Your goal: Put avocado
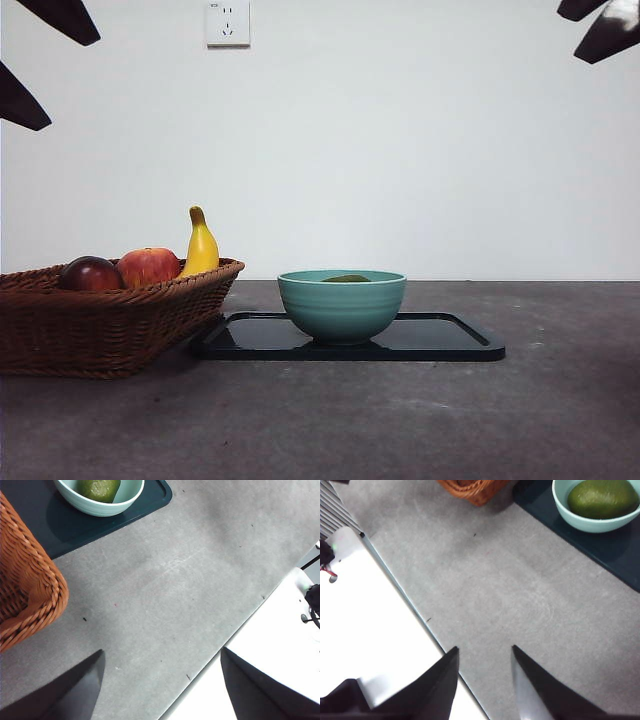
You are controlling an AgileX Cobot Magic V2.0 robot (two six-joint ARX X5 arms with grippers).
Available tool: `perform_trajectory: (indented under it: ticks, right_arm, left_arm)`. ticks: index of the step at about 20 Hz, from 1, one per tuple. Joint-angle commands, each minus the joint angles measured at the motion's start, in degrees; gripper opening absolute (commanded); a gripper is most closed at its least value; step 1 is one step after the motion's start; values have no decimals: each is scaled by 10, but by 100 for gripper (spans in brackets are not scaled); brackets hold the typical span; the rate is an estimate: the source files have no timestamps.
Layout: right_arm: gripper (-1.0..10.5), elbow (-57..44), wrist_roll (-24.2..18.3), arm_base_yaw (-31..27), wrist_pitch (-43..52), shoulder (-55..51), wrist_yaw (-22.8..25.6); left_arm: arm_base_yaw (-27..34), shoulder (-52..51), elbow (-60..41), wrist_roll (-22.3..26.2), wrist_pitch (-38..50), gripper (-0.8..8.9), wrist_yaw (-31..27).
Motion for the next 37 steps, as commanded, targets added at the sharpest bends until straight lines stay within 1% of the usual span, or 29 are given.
perform_trajectory:
  ticks: [1, 3, 4, 5, 7, 8, 24, 25, 26, 27, 30, 33, 34, 37]
  right_arm:
    - [168, 5, -2, 6, 6, 2, -3]
    - [168, 5, -3, 6, 6, 2, -3]
    - [167, 5, -3, 6, 6, 2, -3]
    - [160, 5, -3, 6, 5, 2, -3]
    - [2, 5, -3, 6, 5, 2, -3]
    - [7, 5, -4, 6, 5, 2, -3]
    - [7, 5, -3, 6, 5, 2, -3]
    - [7, 5, -3, 6, 5, 2, -3]
    - [7, 5, -3, 6, 5, 2, -3]
    - [7, 5, -3, 6, 5, 2, -3]
    - [7, 5, -3, 6, 5, 2, -3]
    - [7, 5, -3, 6, 5, 2, -3]
    - [7, 5, -3, 6, 5, 2, -3]
    - [7, 5, -3, 6, 5, 2, -3]
  left_arm:
    - [-2, 3, 6, 11, 3, 373, 4]
    - [-2, 3, 6, 11, 3, 369, 4]
    - [-2, 3, 6, 11, 3, 349, 3]
    - [-2, 3, 6, 11, 3, 276, 3]
    - [-2, 3, 6, 11, 4, 37, 4]
    - [-2, 3, 6, 11, 4, 9, 3]
    - [-2, 3, 6, 11, 4, 8, 3]
    - [-3, 1, 6, 18, 3, 8, 3]
    - [2, -9, 6, 59, 11, 8, -3]
    - [12, -23, 6, 88, 29, 8, -14]
    - [73, -101, -9, 118, 156, 8, -66]
    - [163, -201, -78, 117, 308, 8, -128]
    - [191, -236, -113, 116, 353, 8, -160]
    - [236, -319, -214, 113, 424, 8, -221]
